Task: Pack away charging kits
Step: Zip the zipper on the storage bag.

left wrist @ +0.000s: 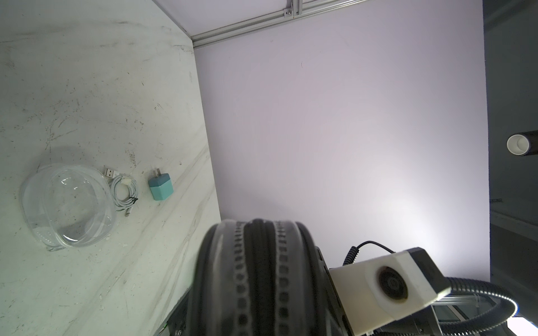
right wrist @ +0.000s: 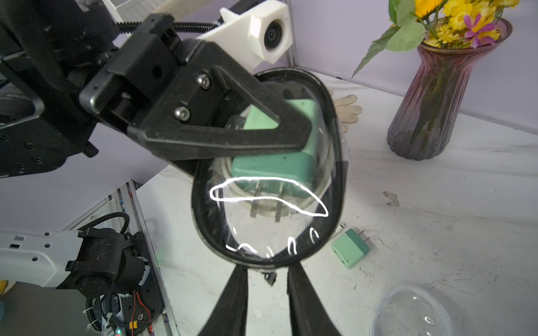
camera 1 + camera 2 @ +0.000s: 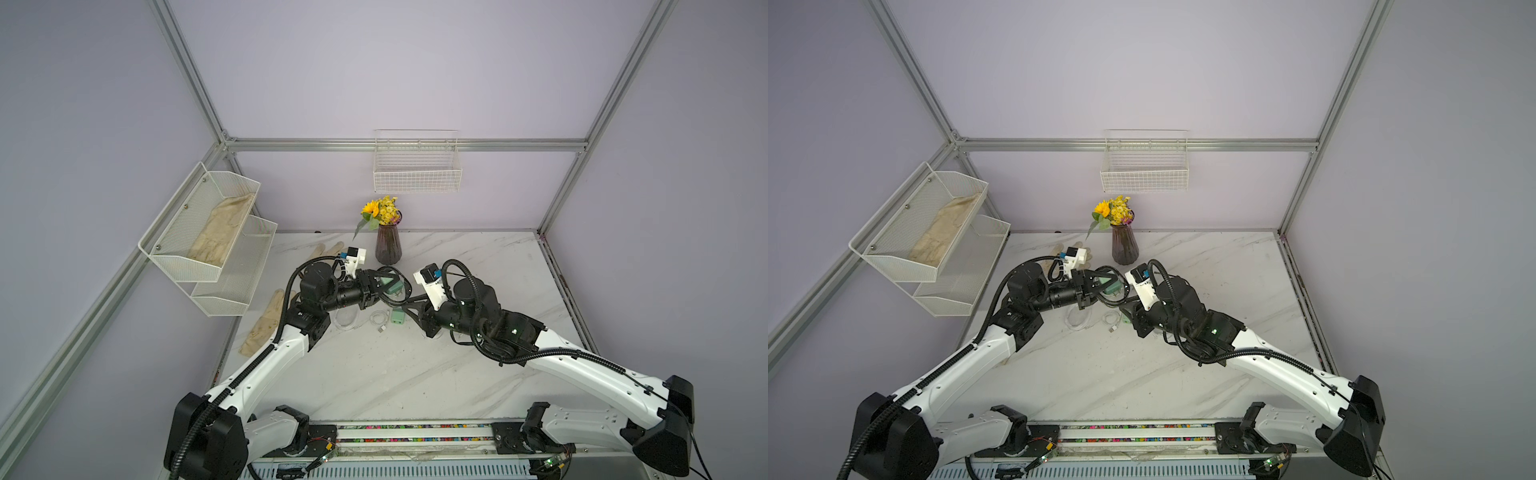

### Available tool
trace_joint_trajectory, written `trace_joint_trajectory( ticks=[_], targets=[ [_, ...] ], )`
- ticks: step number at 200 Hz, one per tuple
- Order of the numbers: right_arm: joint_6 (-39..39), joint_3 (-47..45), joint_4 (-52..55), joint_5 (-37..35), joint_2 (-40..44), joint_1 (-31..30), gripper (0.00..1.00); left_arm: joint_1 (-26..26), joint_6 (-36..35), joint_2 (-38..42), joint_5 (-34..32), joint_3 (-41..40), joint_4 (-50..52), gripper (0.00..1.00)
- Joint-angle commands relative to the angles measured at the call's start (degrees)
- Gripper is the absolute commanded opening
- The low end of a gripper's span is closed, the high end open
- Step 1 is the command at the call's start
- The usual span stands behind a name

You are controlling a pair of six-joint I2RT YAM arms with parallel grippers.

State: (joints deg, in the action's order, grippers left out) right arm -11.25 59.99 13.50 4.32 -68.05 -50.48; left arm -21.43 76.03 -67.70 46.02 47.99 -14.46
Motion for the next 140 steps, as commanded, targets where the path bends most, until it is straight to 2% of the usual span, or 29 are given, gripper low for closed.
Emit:
trace_joint_trajectory(
  ticks=[1, 20, 34, 49, 89, 110, 140],
  targets=[
    [1.35, 1.15, -1.76, -0.49, 0.48, -0.16, 0.27, 0.18, 0.86, 1.50, 2.18, 4.64, -3.88, 0.17],
    [1.99, 1.68, -2.11, -0.53, -0.36, -0.15, 0.25, 0.16, 0.84, 1.89, 2.04, 4.37, -3.93, 0.17],
    [2.49, 2.29, -1.81, -0.49, -0.63, -0.16, 0.18, 0.24, 0.94, 1.94, 2.12, 4.40, -4.03, 0.17],
    [3.10, 2.67, -1.06, -1.10, -0.52, -0.21, 0.00, 0.39, 0.94, 2.07, 2.02, 4.42, -4.17, 0.16],
    [4.89, 4.01, 3.62, -8.99, 1.81, -0.20, 0.00, 1.01, -0.10, 2.37, 2.83, 4.51, -2.44, 0.07],
    [5.52, 5.54, 6.14, -10.49, 2.63, -0.19, 0.00, 1.22, -1.75, 2.90, 3.53, 4.22, -1.71, 0.02],
    [7.90, 8.44, 11.07, -10.81, 1.25, -0.16, 0.00, 1.22, -3.32, 4.01, 5.14, 3.70, -4.61, 0.02]
  ],
)
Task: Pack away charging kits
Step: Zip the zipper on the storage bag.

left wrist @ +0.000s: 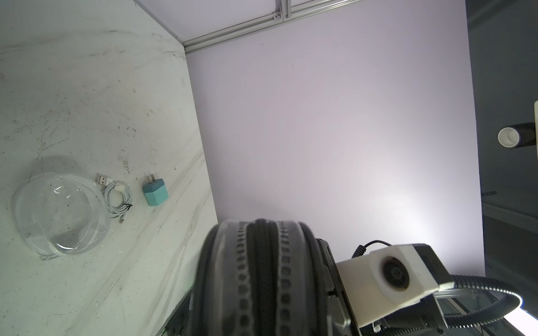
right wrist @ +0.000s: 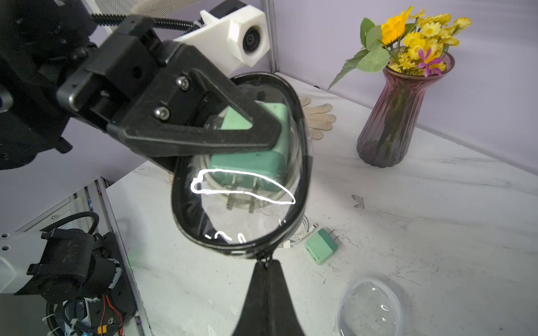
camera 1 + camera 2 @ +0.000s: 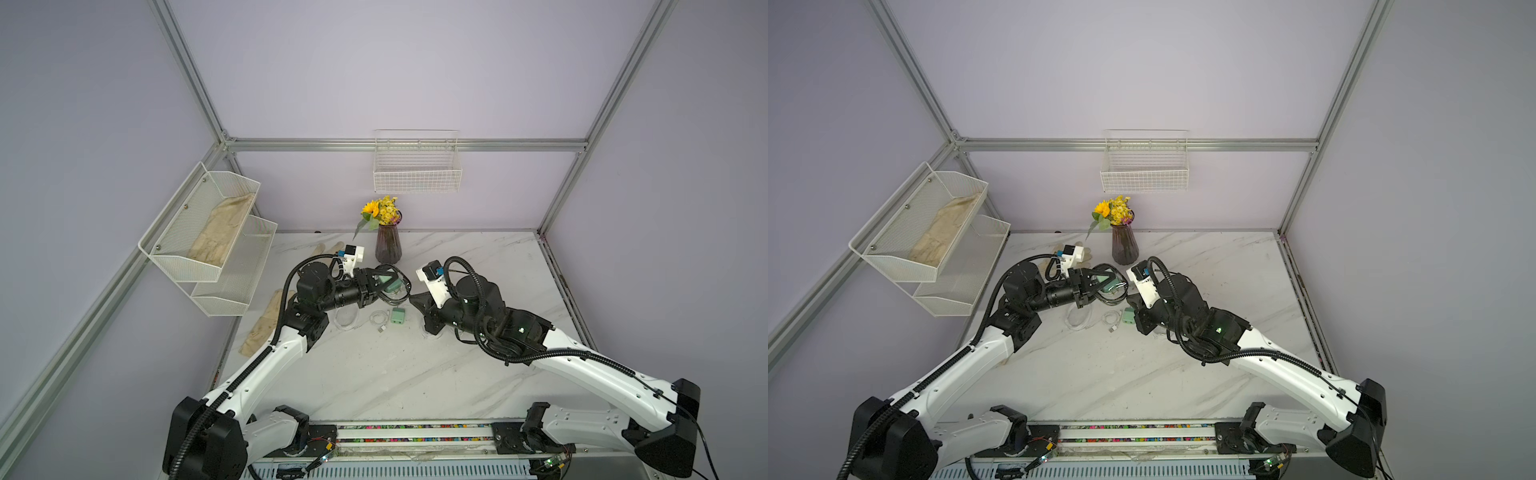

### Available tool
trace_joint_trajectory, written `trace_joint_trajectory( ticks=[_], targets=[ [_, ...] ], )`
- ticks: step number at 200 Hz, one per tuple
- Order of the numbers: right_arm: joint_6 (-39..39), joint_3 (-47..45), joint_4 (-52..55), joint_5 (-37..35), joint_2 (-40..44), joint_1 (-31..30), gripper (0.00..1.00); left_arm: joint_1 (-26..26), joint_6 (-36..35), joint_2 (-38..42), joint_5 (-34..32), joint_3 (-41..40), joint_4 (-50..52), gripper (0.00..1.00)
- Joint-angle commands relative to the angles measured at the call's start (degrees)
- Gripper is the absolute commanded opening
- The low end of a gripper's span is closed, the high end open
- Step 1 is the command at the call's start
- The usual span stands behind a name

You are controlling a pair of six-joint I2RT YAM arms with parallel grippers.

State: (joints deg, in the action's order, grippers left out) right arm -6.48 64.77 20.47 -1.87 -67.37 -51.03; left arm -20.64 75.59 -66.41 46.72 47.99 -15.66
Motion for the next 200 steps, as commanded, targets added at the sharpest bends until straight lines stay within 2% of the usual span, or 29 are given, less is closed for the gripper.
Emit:
trace_joint_trajectory(
  ticks=[1, 35, 90, 140, 173, 186, 196, 200],
  targets=[
    [3.18, 3.76, 4.25, -4.63, 0.53, 0.39, 0.00, 0.43, -2.89, 2.75, 4.52, 3.70, -3.54, 0.02],
    [5.49, 7.88, 8.23, -5.11, -1.34, 0.39, 0.00, 0.43, -4.74, 2.91, 10.78, 3.02, -5.79, 0.02],
    [10.29, 18.28, 14.87, -6.55, -6.89, 0.37, 0.00, 0.43, -13.23, 5.22, 16.71, 1.27, -0.75, 0.01],
    [13.24, 23.00, 13.87, -6.42, -8.10, 0.35, 0.00, 0.09, -18.80, 5.49, 16.36, -3.21, 4.99, 0.00],
    [13.71, 23.08, 13.20, -5.03, -9.80, 0.31, 0.00, -0.45, -19.30, 5.10, 16.76, -4.70, 4.14, 0.00],
    [13.66, 22.38, 13.34, -4.64, -10.72, 0.40, 0.00, -0.49, -19.25, 5.77, 14.92, -4.90, 4.03, 0.00],
    [12.70, 21.83, 13.65, -5.79, -10.85, 0.44, 0.00, -0.45, -19.21, 6.43, 10.91, -4.70, 5.41, 0.00],
    [12.36, 21.50, 13.86, -6.55, -10.85, 0.45, 0.11, -0.46, -19.30, 6.86, 8.17, -4.64, 6.83, 0.00]
  ],
)
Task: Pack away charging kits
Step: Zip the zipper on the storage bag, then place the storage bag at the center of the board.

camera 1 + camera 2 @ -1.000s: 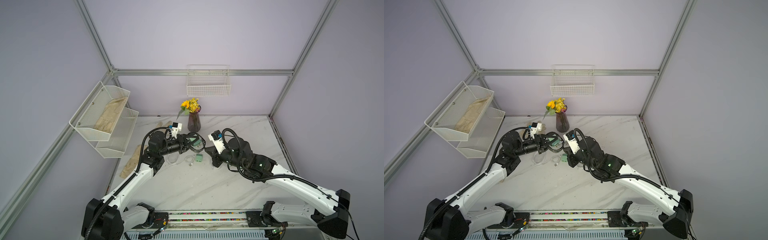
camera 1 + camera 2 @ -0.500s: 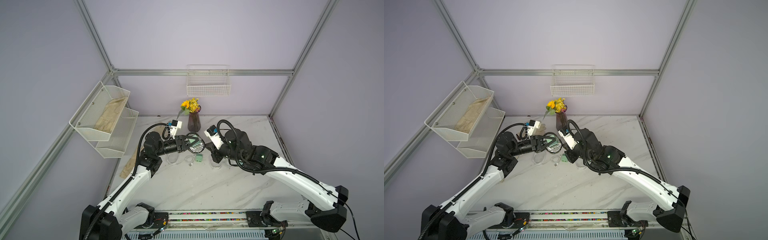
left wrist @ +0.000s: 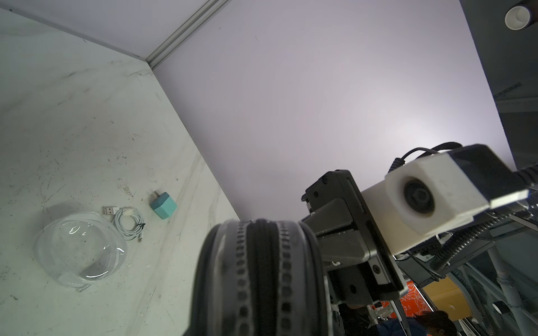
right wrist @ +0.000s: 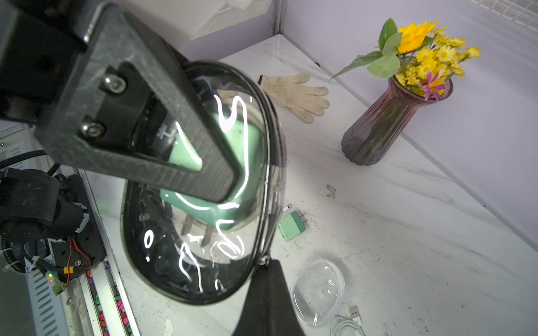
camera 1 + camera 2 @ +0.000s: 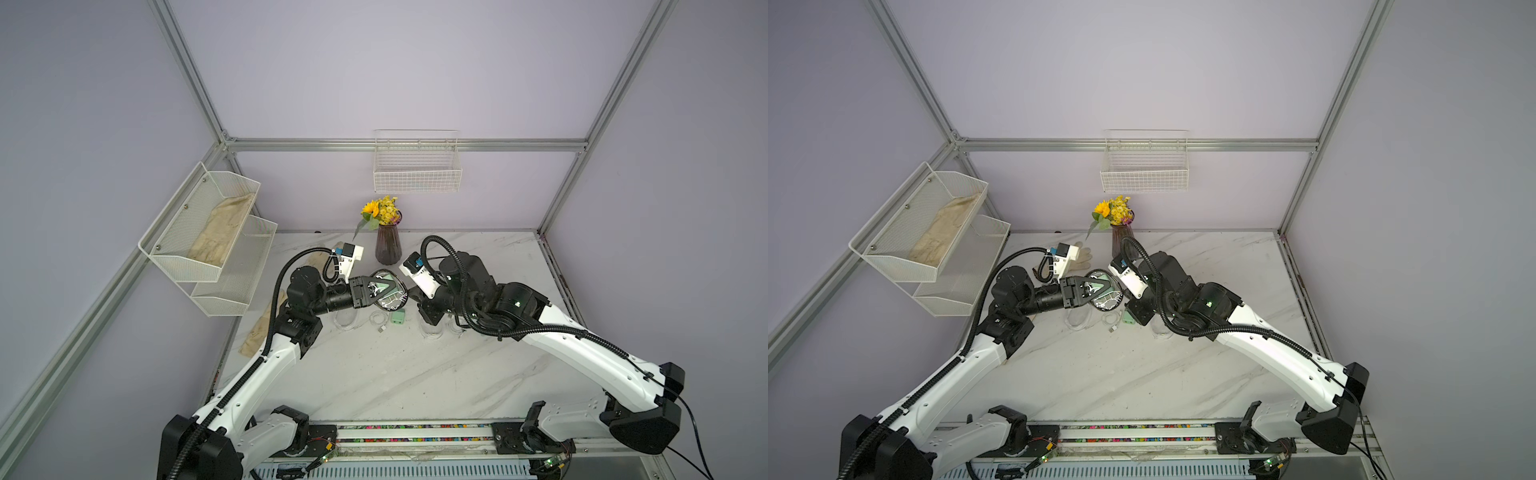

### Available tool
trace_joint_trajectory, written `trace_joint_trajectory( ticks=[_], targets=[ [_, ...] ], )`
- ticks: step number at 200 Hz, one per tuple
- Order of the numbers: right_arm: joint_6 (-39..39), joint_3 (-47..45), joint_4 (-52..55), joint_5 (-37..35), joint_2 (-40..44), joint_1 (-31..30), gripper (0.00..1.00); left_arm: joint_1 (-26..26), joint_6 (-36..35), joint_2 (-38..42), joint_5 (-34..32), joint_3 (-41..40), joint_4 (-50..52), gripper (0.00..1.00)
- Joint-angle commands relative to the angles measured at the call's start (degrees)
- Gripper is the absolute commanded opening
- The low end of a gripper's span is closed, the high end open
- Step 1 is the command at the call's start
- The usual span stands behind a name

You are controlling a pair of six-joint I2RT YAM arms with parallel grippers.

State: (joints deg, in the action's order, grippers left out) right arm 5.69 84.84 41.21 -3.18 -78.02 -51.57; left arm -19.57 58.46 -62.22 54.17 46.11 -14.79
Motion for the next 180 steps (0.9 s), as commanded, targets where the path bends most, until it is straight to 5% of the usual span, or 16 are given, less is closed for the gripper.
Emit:
trace_joint_trajectory(
  ticks=[1, 11, 27, 58, 99, 125, 180],
  targets=[
    [0.10, 1.36, -6.86, -5.47, -0.20, 0.97, 0.14, -1.52, -2.18, 2.78, 0.04, -2.73, 6.37, 0.00],
    [-0.76, 0.25, -6.46, -7.79, -0.09, 1.16, 0.40, -1.71, -1.78, 4.08, -9.24, -2.95, 11.20, 0.00],
    [-2.82, -1.82, -5.80, -9.16, 0.99, 3.21, 0.55, -4.34, 1.44, 6.38, -25.12, -6.98, 12.66, 0.00],
    [-6.90, -4.55, -5.12, -9.34, 2.37, 7.31, 0.61, -19.03, 8.90, 4.29, -53.85, -14.03, 10.33, 0.00],
    [-9.96, -6.77, -8.91, -4.11, 0.56, 10.72, 0.72, -36.31, 20.39, -7.51, -78.97, -17.06, 7.01, 0.00],
    [-10.79, -7.31, -10.73, -0.17, -0.20, 11.92, 0.73, -40.81, 27.35, -14.42, -87.38, -14.90, 6.84, 0.00],
    [-10.59, -8.29, -12.48, 1.79, 1.37, 11.95, 0.73, -46.87, 41.65, -26.15, -94.68, -12.87, 11.27, 0.06]
  ],
)
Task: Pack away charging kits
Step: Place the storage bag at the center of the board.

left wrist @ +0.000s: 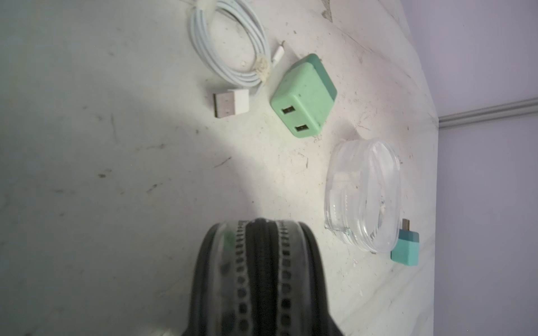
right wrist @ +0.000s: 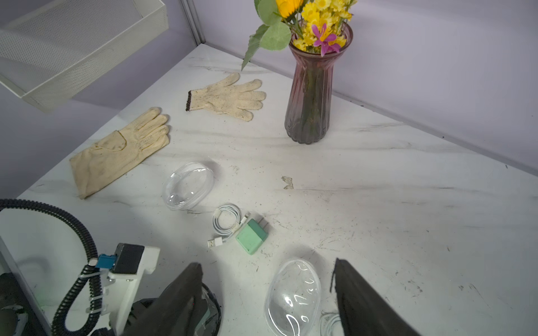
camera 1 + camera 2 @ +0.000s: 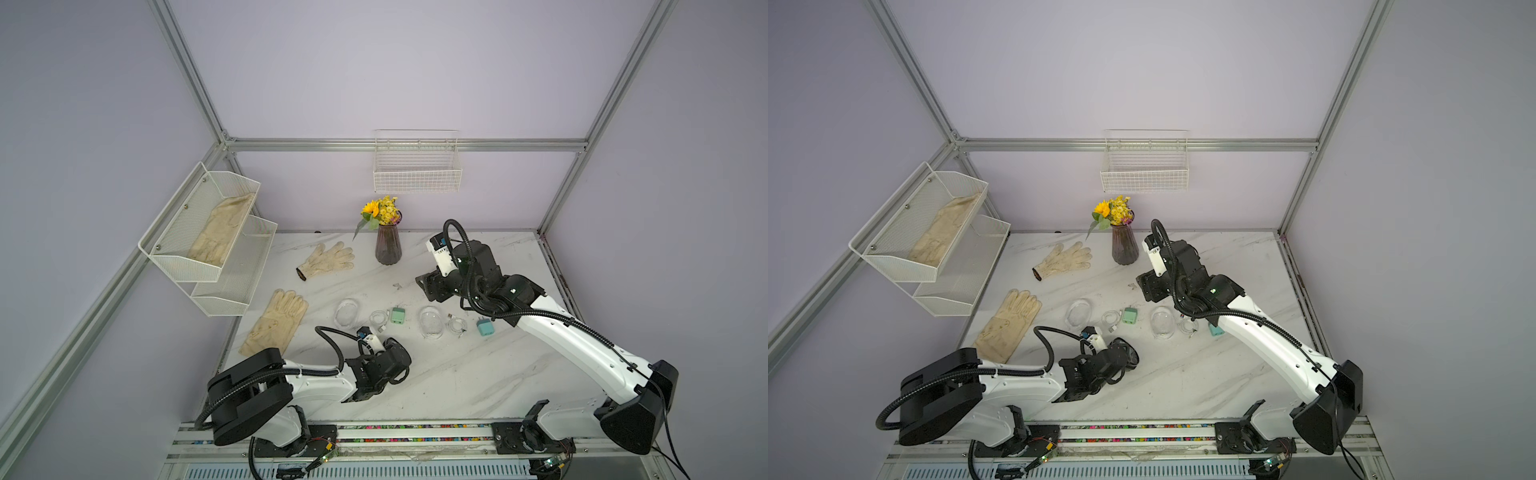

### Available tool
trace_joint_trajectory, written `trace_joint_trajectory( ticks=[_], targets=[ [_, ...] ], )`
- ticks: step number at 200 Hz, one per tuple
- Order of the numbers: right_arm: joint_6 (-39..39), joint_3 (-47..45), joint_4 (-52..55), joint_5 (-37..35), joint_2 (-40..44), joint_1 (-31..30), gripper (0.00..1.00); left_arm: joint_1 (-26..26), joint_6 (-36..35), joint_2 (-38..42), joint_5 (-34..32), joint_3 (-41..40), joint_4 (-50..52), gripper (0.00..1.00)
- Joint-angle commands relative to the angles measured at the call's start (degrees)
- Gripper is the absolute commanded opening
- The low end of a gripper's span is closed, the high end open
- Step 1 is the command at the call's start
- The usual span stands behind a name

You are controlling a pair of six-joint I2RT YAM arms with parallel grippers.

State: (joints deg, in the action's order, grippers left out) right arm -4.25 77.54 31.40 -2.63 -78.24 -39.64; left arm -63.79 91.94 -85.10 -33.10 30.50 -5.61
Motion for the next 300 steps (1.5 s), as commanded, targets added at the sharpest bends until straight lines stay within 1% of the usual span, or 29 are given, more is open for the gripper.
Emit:
trace_joint_trajectory(
  ticks=[1, 11, 16, 21, 29, 41, 45, 49, 56, 59, 77, 85, 107, 112, 128, 153, 163, 174, 179, 185, 192, 212, 226, 243, 255, 269, 280, 287, 300],
  targets=[
    [-0.66, -1.07, -2.75, 1.23, 1.64, 0.01, 0.74, -2.70, 8.39, -3.38, -7.28, 2.73, 2.09, 0.06],
    [-0.89, -1.97, -3.38, 1.27, 2.07, 0.00, 0.74, -3.72, 10.23, -4.48, -6.05, 2.60, 2.18, 0.13],
    [-0.99, -2.47, -3.83, 1.43, 2.19, 0.00, 0.74, -4.11, 11.29, -4.82, -5.44, 2.47, 2.55, 0.23],
    [-1.16, -2.84, -4.12, 1.70, 2.28, 0.01, 0.74, -4.80, 12.21, -4.82, -5.23, 2.32, 2.96, 0.36],
    [-1.41, -3.25, -4.32, 2.06, 2.22, 0.01, 0.73, -5.76, 13.51, -4.44, -5.22, 2.25, 4.59, 0.50],
    [-1.79, -3.32, -4.10, 2.82, 2.21, 0.00, 0.73, -6.89, 16.36, -3.22, -4.55, 2.85, 10.06, 0.62],
    [-2.03, -3.38, -4.07, 2.97, 2.29, 0.00, 0.73, -7.14, 17.01, -2.58, -4.11, 3.08, 11.90, 0.67],
    [-2.13, -3.49, -4.11, 3.19, 2.52, -0.01, 0.74, -7.41, 17.59, -2.00, -3.61, 3.42, 14.06, 0.75],
    [-2.31, -3.81, -4.38, 3.32, 2.93, 0.01, 0.74, -7.48, 18.86, -1.30, -1.98, 4.45, 18.50, 0.97],
    [-2.26, -3.88, -4.41, 3.49, 3.10, 0.01, 0.73, -7.50, 19.39, -1.10, -1.02, 4.93, 20.35, 1.00],
    [-2.26, -4.70, -4.41, 3.43, 4.29, 0.01, 0.74, -7.45, 19.57, 0.36, 4.72, 7.66, 29.08, 1.00],
    [-2.26, -5.01, -6.38, 3.50, 4.53, 0.00, 0.74, -7.49, 20.28, 1.15, 7.24, 8.67, 32.54, 1.00],
    [-2.46, -5.29, -7.22, 3.83, 4.72, 0.00, 0.74, -7.51, 20.21, 3.61, 12.84, 11.04, 43.36, 1.00],
    [-2.44, -5.27, -7.38, 3.90, 4.67, 0.00, 0.75, -7.49, 19.89, 6.02, 14.14, 11.50, 45.96, 1.00],
    [-2.45, -5.07, -7.58, 4.04, 4.60, 0.02, 0.75, -7.49, 17.95, 8.31, 19.37, 11.91, 50.16, 1.00],
    [-2.60, -3.94, -7.14, 4.80, 4.61, 0.01, 0.76, -7.54, 12.88, 10.71, 28.31, 11.78, 51.29, 1.00],
    [-2.52, -3.82, -7.14, 5.01, 4.84, 0.00, 0.76, -7.52, 11.29, 11.15, 30.26, 11.98, 52.21, 1.00],
    [-2.18, -3.76, -7.30, 4.99, 5.07, 0.08, 0.76, -7.28, 9.31, 11.69, 29.44, 12.08, 52.52, 1.00],
    [-1.92, -3.88, -7.53, 5.00, 5.11, 0.10, 0.77, -7.14, 6.35, 11.77, 28.93, 11.73, 50.56, 1.00],
    [-1.77, -3.97, -7.66, 5.08, 4.96, 0.24, 0.77, -6.16, 3.95, 11.72, 30.00, 11.72, 49.61, 1.00],
    [-1.78, -3.88, -7.54, 5.35, 4.87, 0.39, 0.77, -5.00, 3.51, 11.38, 31.47, 11.98, 50.79, 0.99],
    [-1.80, -3.97, -7.88, 5.76, 5.01, 0.64, 0.77, -3.60, 2.35, 10.01, 32.00, 12.12, 50.58, 0.97],
    [-1.91, -4.33, -8.79, 6.43, 4.77, 0.70, 0.77, -3.41, 1.00, 9.78, 31.01, 12.20, 48.07, 0.94],
    [-1.95, -4.00, -9.16, 6.87, 3.67, 0.79, 0.77, -2.86, 0.74, 9.69, 29.89, 11.88, 45.24, 0.91],
    [-2.05, -3.44, -9.08, 7.29, 2.47, 0.86, 0.77, -1.64, 0.29, 10.14, 31.06, 11.17, 42.89, 0.88],
    [-2.26, -2.81, -8.81, 7.55, 1.45, 0.79, 0.77, -1.32, -1.11, 11.53, 30.83, 11.77, 43.17, 0.87],
    [-1.95, -2.83, -9.06, 7.49, 0.98, 0.79, 0.77, -0.96, -4.64, 12.84, 30.61, 12.12, 42.49, 0.87],
    [-1.82, -2.83, -9.28, 7.41, 0.66, 0.79, 0.77, -0.20, -6.52, 13.30, 30.95, 12.17, 42.03, 0.85],
    [-1.86, -2.74, -9.55, 7.46, 0.02, 0.88, 0.77, 2.81, -10.16, 13.64, 34.98, 11.51, 39.10, 0.84]
  ],
)
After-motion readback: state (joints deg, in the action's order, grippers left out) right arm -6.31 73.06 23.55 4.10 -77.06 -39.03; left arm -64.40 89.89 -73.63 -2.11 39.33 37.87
